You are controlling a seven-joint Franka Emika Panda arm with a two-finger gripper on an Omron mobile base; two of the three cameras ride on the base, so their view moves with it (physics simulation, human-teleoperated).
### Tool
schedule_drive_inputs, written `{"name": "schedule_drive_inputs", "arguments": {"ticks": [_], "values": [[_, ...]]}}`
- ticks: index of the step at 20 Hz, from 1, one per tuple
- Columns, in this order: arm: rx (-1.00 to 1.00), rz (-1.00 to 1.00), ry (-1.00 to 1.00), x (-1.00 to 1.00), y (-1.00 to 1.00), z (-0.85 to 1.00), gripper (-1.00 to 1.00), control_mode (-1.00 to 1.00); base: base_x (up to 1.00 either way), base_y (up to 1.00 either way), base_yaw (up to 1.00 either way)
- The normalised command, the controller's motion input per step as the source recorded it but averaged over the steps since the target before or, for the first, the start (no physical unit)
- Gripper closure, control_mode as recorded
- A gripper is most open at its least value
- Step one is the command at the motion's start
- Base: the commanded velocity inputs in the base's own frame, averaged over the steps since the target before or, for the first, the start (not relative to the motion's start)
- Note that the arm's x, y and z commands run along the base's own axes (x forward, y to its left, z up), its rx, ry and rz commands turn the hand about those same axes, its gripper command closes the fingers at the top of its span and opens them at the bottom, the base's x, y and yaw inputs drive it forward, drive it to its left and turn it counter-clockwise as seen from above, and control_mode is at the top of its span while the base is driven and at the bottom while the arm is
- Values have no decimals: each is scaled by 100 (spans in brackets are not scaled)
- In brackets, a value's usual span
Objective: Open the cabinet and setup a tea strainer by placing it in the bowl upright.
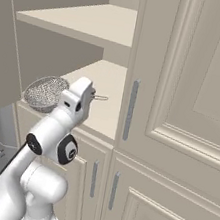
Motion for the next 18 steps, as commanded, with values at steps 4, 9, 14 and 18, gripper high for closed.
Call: {"name": "schedule_drive_inputs", "arguments": {"ticks": [4, 9, 14, 18], "values": [[7, 0, 42, -76, 0, 38, 100, -100, 0, 0, 0], [4, 0, 42, -94, 0, 72, 100, -100, 0, 0, 0], [6, 0, 28, -97, 0, 34, 100, -100, 0, 0, 0], [11, 9, 1, -100, 1, 10, 100, -100, 0, 0, 0]]}}
